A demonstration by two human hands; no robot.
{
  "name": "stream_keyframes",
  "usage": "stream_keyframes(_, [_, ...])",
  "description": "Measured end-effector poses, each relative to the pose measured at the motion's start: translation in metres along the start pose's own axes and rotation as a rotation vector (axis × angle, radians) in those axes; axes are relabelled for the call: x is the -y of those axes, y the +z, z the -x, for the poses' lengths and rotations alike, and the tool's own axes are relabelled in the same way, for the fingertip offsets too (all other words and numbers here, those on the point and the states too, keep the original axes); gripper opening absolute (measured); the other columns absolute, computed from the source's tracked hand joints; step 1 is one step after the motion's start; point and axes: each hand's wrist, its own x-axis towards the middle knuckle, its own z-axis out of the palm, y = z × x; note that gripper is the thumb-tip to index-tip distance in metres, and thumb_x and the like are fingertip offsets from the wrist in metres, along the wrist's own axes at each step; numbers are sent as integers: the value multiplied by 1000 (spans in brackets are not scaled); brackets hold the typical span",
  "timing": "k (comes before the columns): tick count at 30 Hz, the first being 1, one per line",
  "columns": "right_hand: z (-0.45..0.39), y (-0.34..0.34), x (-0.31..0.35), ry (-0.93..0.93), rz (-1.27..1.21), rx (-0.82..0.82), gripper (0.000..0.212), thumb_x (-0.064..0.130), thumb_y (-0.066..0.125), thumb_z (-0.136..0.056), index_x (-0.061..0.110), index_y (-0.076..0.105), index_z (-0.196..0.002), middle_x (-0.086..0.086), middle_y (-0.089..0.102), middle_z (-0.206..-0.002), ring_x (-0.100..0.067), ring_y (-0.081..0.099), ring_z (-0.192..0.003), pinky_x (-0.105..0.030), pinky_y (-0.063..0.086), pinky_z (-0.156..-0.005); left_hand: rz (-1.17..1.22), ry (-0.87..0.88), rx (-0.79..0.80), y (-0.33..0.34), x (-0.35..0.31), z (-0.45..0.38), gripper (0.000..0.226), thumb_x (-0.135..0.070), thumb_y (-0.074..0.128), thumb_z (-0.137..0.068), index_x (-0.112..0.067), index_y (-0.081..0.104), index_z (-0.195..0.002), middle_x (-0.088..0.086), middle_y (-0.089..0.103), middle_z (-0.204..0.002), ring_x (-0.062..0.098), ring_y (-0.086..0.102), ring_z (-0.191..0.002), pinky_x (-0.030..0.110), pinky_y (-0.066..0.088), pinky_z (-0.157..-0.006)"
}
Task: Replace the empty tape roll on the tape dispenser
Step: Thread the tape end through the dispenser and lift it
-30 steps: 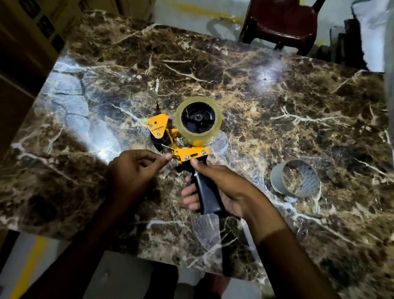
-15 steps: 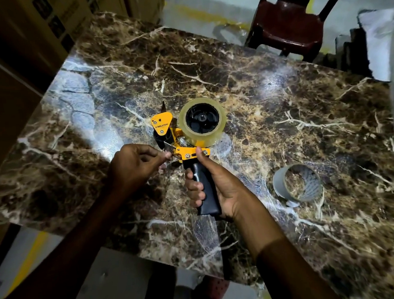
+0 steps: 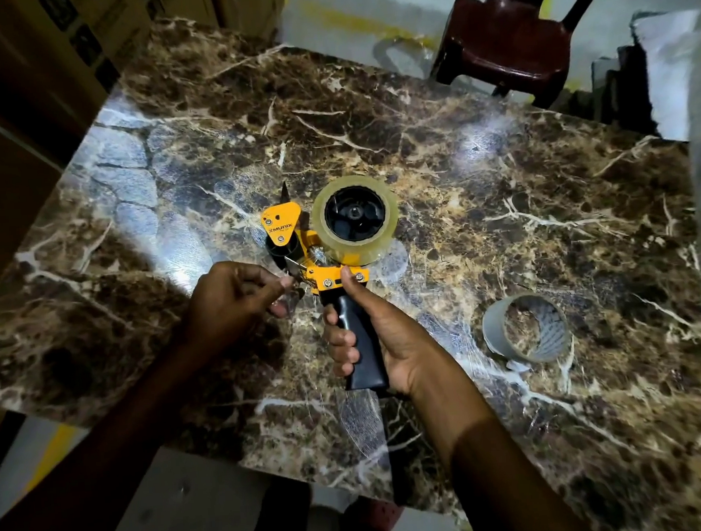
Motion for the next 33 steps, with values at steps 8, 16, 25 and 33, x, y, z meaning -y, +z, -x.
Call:
stream_keyframes(8, [2, 1, 2, -3, -22, 9, 53, 68, 66, -87, 17, 60, -76, 3, 49, -53, -11, 45, -39, -25, 42, -44, 34, 85, 38, -7, 0, 4, 44, -51, 83, -87, -7, 79, -82, 8, 80, -68, 11, 66, -46, 17, 47, -49])
stream_keyframes(16, [2, 2, 2, -13, -13, -11, 52, 68, 67, -87, 18, 61, -75, 4, 49, -54, -11, 44, -40, -25, 42, -45, -98, 138, 0, -11, 2, 8, 44, -60, 72, -85, -18, 77, -74, -1, 78, -64, 23, 77, -59, 46, 62, -70])
stream_keyframes(25, [-2, 13, -7, -131, 93, -188, 24, 31, 78, -92, 18, 58, -89, 3, 49, -55, -10, 45, -40, -23, 42, -42, -95, 133, 14, -14, 0, 8, 34, -51, 72, -91, -21, 77, -76, 0, 79, -65, 25, 76, -56, 44, 63, -63])
stream_keyframes(33, [-5, 18, -15, -188, 48, -212, 26, 3, 73, -94, 17, 52, -86, 3, 45, -50, -10, 42, -37, -21, 39, -40, -177, 146, -6, -12, 1, 4, 36, -52, 71, -90, -20, 77, -75, -6, 78, -64, 15, 74, -57, 29, 55, -64])
